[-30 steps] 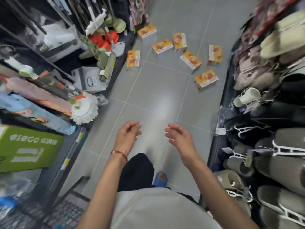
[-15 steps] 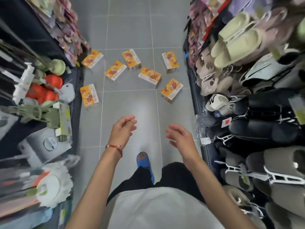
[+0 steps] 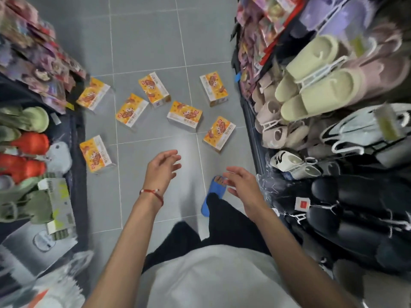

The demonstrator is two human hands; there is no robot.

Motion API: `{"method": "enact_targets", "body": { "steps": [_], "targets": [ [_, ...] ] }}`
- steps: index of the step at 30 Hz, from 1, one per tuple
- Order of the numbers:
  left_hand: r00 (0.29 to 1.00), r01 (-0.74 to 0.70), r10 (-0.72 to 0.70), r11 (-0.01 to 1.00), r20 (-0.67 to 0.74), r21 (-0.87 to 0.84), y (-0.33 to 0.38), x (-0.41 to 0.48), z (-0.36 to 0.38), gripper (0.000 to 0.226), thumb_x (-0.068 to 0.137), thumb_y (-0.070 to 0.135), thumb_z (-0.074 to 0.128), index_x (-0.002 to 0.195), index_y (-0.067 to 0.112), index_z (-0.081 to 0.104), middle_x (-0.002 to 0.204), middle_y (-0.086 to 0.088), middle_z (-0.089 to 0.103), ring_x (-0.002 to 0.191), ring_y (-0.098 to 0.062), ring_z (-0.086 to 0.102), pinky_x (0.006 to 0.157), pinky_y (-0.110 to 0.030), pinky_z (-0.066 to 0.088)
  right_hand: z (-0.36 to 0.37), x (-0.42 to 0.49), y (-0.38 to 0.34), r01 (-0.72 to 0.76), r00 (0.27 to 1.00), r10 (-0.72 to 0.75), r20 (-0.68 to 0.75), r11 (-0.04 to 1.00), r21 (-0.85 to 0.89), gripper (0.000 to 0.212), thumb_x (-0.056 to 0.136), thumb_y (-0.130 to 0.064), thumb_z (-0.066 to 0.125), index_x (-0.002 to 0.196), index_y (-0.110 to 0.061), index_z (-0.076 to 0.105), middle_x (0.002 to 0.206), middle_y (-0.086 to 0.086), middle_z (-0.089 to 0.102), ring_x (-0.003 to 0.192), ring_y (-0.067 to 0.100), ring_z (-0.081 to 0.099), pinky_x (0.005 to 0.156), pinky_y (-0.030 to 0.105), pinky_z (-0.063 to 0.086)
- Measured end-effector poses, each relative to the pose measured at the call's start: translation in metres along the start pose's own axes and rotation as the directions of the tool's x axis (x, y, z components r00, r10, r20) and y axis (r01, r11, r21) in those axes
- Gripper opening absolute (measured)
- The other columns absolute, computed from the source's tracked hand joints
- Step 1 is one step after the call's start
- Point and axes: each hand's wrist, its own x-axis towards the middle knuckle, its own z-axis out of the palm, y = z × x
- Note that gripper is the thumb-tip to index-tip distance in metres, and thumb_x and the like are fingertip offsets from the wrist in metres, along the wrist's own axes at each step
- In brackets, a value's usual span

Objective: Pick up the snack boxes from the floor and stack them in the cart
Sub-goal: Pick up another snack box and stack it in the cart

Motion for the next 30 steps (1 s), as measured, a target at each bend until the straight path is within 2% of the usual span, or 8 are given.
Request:
{"method": "enact_targets", "body": {
  "steps": [4,8,14,17,21,25,28,30],
  "targets": [
    [1.000,0.023,-0.023,1.000,0.000,0.002,0.032,0.043,0.029,0.020,0.102,0.020,0.054,0.118,0.020,0.067,0.121,-0.001,0.070,0.107,-0.019,0.068,0.091,-0.029,0.052,-0.001,0.052,-0.052,0.000,1.000,0.002,0.027,0.998,-0.069,0.023,0.102,-0.012,0.061,0.124,-0.014,0.067,0.124,0.016,0.072,0.100,0.019,0.068,0.070,0.015,0.053],
    [0.995,0.095,-0.096,0.995,-0.016,-0.031,0.050,0.085,0.045,0.021,0.102,0.015,0.054,0.118,0.017,0.067,0.122,-0.006,0.070,0.102,-0.020,0.068,0.094,-0.033,0.050,0.005,0.097,-0.090,-0.043,0.998,0.047,0.030,0.991,-0.129,0.025,0.102,-0.009,0.060,0.127,-0.009,0.066,0.113,0.014,0.069,0.096,0.018,0.065,0.058,0.010,0.052],
    [0.977,0.208,-0.211,0.976,-0.038,-0.060,0.053,0.172,0.054,0.015,0.096,0.013,0.064,0.109,0.016,0.069,0.105,-0.006,0.073,0.083,-0.014,0.068,0.065,-0.016,0.050,0.029,0.181,-0.113,-0.075,0.996,0.088,0.030,0.951,-0.299,0.022,0.100,-0.017,0.062,0.122,-0.018,0.069,0.115,0.011,0.074,0.106,0.026,0.072,0.076,0.024,0.051],
    [0.966,0.257,-0.257,0.967,-0.044,-0.007,0.044,0.217,0.054,0.018,0.092,0.016,0.066,0.109,0.015,0.073,0.101,-0.003,0.075,0.092,-0.023,0.072,0.074,-0.023,0.050,0.044,0.226,-0.115,-0.090,0.994,0.106,0.020,0.917,-0.390,0.022,0.098,-0.018,0.061,0.118,-0.018,0.070,0.109,0.010,0.075,0.100,0.025,0.073,0.079,0.027,0.053],
    [0.952,0.304,-0.303,0.952,-0.033,0.025,0.025,0.274,0.058,0.016,0.084,0.022,0.069,0.099,0.021,0.074,0.103,-0.003,0.075,0.094,-0.027,0.072,0.091,-0.036,0.052,0.062,0.289,-0.114,-0.100,0.992,0.125,0.022,0.878,-0.468,0.020,0.099,-0.015,0.059,0.116,-0.019,0.068,0.096,0.004,0.072,0.078,0.017,0.069,0.065,0.022,0.052],
    [0.925,0.381,-0.380,0.924,-0.019,0.022,0.000,0.323,0.071,0.012,0.089,0.016,0.066,0.087,0.027,0.068,0.097,-0.004,0.071,0.092,-0.024,0.067,0.097,-0.040,0.051,0.064,0.343,-0.098,-0.146,0.987,0.159,-0.015,0.860,-0.488,0.012,0.086,-0.025,0.061,0.093,-0.030,0.070,0.106,0.007,0.072,0.099,0.025,0.067,0.087,0.038,0.051],
    [0.906,0.422,-0.422,0.906,-0.022,-0.008,-0.024,0.349,0.083,0.009,0.083,0.021,0.065,0.088,0.027,0.069,0.105,-0.010,0.071,0.094,-0.027,0.065,0.105,-0.047,0.050,0.055,0.383,-0.077,-0.181,0.978,0.210,-0.005,0.830,-0.527,0.018,0.094,-0.013,0.057,0.081,-0.018,0.069,0.116,0.021,0.066,0.096,0.025,0.061,0.087,0.038,0.046],
    [0.899,0.434,-0.435,0.901,-0.047,-0.016,-0.036,0.362,0.093,0.014,0.093,0.010,0.060,0.097,0.020,0.069,0.106,-0.012,0.071,0.091,-0.026,0.066,0.104,-0.045,0.051,0.047,0.405,-0.068,-0.207,0.972,0.235,-0.017,0.816,-0.540,0.018,0.099,-0.010,0.055,0.090,-0.012,0.070,0.108,0.015,0.064,0.096,0.025,0.059,0.085,0.035,0.043]
  ]
}}
